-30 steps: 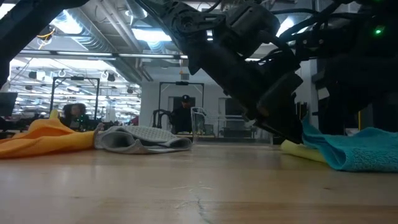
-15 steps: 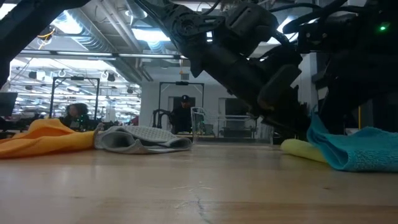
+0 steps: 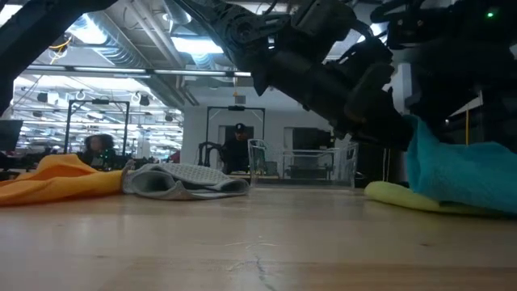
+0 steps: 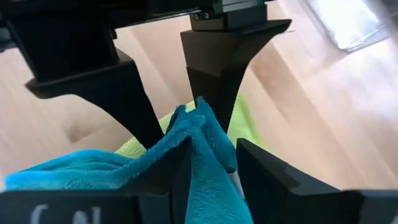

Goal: Fold microfiber towels
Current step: Stack the blue microfiber towel on top of the green microfiber towel

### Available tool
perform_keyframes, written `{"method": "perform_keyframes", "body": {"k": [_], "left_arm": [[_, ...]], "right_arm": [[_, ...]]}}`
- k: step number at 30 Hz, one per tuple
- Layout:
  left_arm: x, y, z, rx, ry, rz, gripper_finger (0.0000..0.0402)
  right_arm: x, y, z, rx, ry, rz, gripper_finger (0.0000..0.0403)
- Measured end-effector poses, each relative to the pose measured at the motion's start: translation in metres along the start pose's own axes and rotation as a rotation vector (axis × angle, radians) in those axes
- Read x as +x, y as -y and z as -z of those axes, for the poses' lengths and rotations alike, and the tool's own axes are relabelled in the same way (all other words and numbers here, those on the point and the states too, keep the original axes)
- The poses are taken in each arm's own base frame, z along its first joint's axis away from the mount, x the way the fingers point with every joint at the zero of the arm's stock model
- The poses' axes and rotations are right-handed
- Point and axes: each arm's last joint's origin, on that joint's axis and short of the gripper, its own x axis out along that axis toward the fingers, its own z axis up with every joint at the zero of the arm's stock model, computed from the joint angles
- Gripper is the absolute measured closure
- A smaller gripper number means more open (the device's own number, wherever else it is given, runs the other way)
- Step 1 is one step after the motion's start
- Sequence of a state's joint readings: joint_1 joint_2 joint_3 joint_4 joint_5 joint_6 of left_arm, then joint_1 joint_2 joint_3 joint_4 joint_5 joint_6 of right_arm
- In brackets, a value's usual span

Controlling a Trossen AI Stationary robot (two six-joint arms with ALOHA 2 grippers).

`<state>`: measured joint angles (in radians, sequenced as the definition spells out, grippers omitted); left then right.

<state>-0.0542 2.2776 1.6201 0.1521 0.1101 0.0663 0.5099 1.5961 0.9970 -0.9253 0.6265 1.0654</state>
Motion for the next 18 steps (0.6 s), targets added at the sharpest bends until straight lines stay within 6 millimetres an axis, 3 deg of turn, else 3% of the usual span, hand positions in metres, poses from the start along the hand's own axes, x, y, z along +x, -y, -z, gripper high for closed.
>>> {"method": "perform_keyframes", "body": {"k": [13,18], "left_arm": [[-0.005,-0.03,0.007,-0.087,-0.08,-0.099,0.028],[-0.009,-0.04,0.015,-0.121,-0.166,-0.287,0.028]], "right_arm": [[0.009,0.007,-0.004,0.016,-0.057,0.038,0.0272],[0.008,0.006,-0.002,0.042,-0.103,0.013,0.0272]]}}
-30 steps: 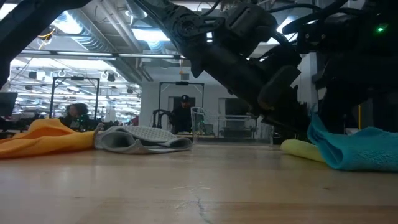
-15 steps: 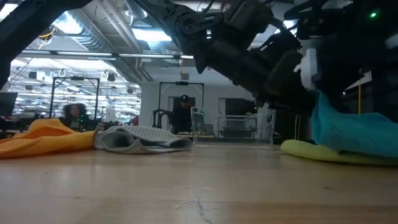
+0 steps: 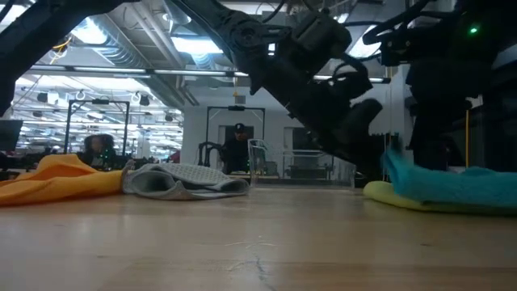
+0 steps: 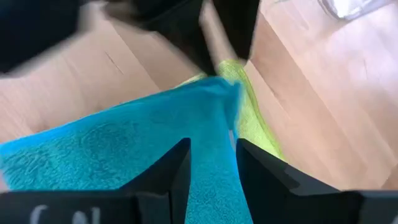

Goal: Fold microfiber towels
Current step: Stack the blue microfiber towel on top of the green microfiber towel

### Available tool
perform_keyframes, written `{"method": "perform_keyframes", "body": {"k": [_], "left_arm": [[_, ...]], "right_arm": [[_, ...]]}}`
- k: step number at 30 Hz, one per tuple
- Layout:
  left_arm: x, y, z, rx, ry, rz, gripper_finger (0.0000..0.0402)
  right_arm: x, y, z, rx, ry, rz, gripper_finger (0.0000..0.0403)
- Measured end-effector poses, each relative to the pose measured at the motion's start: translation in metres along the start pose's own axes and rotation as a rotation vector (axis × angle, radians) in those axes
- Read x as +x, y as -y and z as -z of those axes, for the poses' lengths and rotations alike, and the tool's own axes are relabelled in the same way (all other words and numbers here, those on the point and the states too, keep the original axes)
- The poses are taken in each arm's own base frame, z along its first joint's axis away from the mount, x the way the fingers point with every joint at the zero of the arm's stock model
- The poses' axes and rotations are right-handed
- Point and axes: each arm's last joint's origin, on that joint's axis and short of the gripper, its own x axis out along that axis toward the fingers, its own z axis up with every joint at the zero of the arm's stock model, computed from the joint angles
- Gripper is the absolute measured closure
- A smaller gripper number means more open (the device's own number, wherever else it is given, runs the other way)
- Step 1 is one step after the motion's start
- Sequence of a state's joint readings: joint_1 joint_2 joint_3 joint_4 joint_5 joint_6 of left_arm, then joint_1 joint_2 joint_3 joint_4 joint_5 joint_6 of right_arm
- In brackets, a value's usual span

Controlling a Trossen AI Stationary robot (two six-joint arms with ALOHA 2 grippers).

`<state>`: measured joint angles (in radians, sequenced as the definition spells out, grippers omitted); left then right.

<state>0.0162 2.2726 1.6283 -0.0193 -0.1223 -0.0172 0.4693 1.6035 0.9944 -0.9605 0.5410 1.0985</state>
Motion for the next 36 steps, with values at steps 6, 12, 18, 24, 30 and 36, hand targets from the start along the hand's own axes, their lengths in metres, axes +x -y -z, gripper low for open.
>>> {"method": "perform_keyframes", "body": {"k": [6,12,18,24,30,36], "left_arm": [[0.001,-0.013,0.001,-0.015,-0.01,-0.093,0.028],[0.0,-0.014,0.008,-0.06,-0.101,0.106,0.028],[-0.014,-0.002,0.015,-0.08,-0.255,0.301,0.028],[-0.041,0.008,0.008,-0.034,-0.338,0.308,0.028],[-0.053,0.036,0.003,0.084,-0.306,0.43,0.028],[-0.056,0.051,0.0,0.228,-0.252,0.369,0.028]], "right_arm": [[-0.011,0.002,-0.005,0.007,-0.042,0.015,0.0272],[-0.035,-0.002,-0.009,-0.019,-0.225,-0.071,0.0272],[-0.055,-0.014,0.01,-0.094,-0.325,-0.183,0.0272],[-0.072,-0.023,0.036,-0.092,-0.291,-0.197,0.0272],[-0.084,-0.028,0.053,-0.004,-0.141,-0.204,0.0272],[-0.087,-0.032,0.057,0.009,-0.131,-0.239,0.0272]]}}
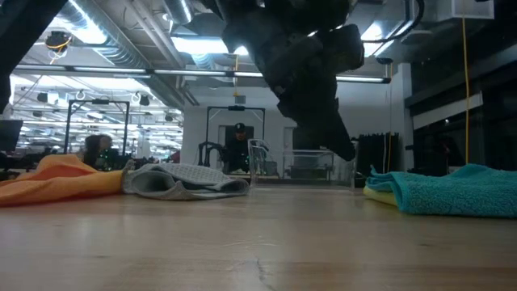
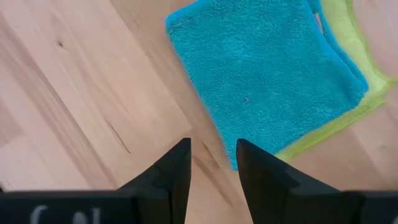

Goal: Fold microfiber towels
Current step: Stack the blue microfiber towel on top of the green microfiber towel

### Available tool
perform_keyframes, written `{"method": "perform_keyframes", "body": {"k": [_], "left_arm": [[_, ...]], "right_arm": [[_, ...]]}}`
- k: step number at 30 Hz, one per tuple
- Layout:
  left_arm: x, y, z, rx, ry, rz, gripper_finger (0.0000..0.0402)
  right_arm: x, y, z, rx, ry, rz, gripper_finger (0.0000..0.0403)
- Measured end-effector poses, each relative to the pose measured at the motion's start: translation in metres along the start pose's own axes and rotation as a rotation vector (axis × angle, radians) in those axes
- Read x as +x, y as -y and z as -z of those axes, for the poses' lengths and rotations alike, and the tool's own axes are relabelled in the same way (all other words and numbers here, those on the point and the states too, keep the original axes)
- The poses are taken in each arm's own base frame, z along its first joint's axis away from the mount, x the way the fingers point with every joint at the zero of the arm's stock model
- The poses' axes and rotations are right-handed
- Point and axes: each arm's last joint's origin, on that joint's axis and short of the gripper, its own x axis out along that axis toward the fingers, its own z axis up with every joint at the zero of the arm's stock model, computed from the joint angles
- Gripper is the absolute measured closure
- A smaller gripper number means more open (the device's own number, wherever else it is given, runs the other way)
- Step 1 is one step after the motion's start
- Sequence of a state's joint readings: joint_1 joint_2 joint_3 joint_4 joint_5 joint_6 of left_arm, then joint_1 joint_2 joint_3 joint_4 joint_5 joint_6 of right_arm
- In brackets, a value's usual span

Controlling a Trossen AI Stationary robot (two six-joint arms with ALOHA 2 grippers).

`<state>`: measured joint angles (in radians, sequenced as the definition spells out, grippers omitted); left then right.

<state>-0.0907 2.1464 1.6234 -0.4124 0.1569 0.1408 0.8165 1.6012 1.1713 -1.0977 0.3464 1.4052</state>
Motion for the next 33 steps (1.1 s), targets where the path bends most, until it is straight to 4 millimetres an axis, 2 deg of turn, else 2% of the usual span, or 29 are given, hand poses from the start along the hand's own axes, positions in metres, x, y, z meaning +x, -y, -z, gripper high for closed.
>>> {"method": "perform_keyframes", "body": {"k": [10,13,17,23,30,33], "left_arm": [[0.001,0.004,-0.007,0.05,0.059,-0.068,0.0277],[0.001,0.003,-0.007,0.003,0.061,-0.071,0.0261],[0.0,0.0,-0.007,-0.011,0.056,-0.078,0.0225],[0.0,0.0,-0.014,0.109,0.128,-0.106,0.0193],[0.001,0.008,-0.019,0.165,0.168,-0.112,0.0195],[0.002,0.013,-0.019,0.197,0.157,-0.126,0.0195]], "right_arm": [[0.0,-0.001,-0.001,0.006,0.002,-0.009,0.0261],[0.0,-0.001,-0.001,0.007,0.003,-0.009,0.0235],[0.001,-0.001,-0.001,0.005,0.029,-0.001,0.0182],[0.014,0.007,0.004,-0.066,0.042,0.056,0.013],[0.038,0.022,0.028,-0.131,-0.02,0.108,0.0124],[0.047,0.021,0.038,-0.208,-0.011,0.05,0.0124]]}}
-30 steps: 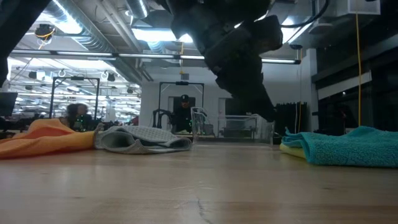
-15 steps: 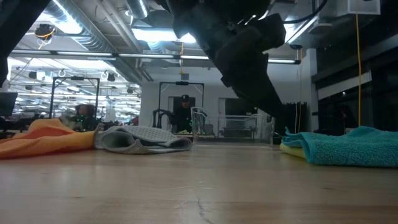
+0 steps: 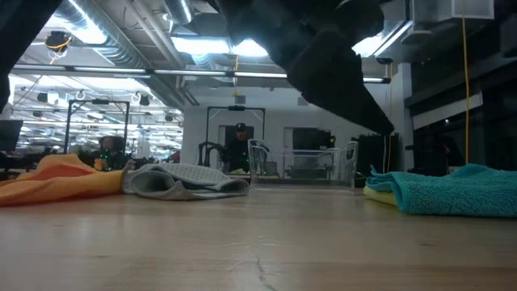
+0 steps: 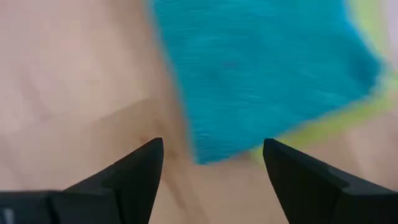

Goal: Fold microfiber towels
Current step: Stack the blue microfiber towel on top of the green microfiber towel

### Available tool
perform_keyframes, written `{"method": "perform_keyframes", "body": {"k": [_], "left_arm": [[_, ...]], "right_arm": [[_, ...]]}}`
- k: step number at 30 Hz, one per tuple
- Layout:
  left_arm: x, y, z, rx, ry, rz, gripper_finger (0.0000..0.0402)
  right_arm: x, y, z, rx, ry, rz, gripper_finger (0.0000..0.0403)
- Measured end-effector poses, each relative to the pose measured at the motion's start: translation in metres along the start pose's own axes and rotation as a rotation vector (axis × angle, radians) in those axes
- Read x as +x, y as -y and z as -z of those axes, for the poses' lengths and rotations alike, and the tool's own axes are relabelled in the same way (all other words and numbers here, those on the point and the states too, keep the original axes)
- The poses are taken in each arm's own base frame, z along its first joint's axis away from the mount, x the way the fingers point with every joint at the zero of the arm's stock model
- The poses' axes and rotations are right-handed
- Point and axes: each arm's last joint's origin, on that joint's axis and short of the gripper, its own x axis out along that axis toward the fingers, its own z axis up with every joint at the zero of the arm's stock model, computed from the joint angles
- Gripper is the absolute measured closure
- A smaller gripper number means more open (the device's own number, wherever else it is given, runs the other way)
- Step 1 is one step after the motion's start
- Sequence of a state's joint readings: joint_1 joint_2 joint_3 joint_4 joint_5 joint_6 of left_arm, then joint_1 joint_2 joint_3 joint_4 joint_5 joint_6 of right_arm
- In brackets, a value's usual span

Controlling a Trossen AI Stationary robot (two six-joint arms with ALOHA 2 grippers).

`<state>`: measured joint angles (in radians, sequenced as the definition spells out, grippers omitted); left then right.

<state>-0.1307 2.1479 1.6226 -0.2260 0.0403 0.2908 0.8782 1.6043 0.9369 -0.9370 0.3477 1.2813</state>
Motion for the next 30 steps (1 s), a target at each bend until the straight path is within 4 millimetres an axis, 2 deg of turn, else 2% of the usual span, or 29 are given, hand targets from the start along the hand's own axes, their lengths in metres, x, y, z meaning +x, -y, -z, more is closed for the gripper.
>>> {"method": "perform_keyframes", "body": {"k": [4,7,13,17,19,25,30], "left_arm": [[0.001,0.014,-0.004,0.143,-0.03,-0.078,0.0195],[0.009,0.029,-0.004,0.24,-0.034,-0.099,0.0195],[0.032,0.048,-0.003,0.276,0.011,-0.235,0.0195],[0.041,0.059,-0.001,0.306,0.037,-0.187,0.0195],[0.049,0.064,0.007,0.287,0.016,-0.157,0.0195],[0.059,0.065,0.015,0.25,0.007,-0.144,0.0195],[0.061,0.051,0.02,0.133,0.005,-0.117,0.0195]], "right_arm": [[0.011,-0.008,0.007,-0.193,0.048,-0.117,0.0124],[0.019,-0.006,0.012,-0.293,0.066,-0.122,0.0124],[0.024,0.001,0.014,-0.312,0.085,-0.057,0.0128],[0.019,-0.003,0.011,-0.333,0.089,-0.074,0.0141],[0.017,-0.004,0.01,-0.354,0.096,-0.081,0.0147],[0.02,-0.001,0.011,-0.416,0.093,-0.037,0.0157],[0.027,0.003,0.014,-0.407,0.065,-0.027,0.0157]]}}
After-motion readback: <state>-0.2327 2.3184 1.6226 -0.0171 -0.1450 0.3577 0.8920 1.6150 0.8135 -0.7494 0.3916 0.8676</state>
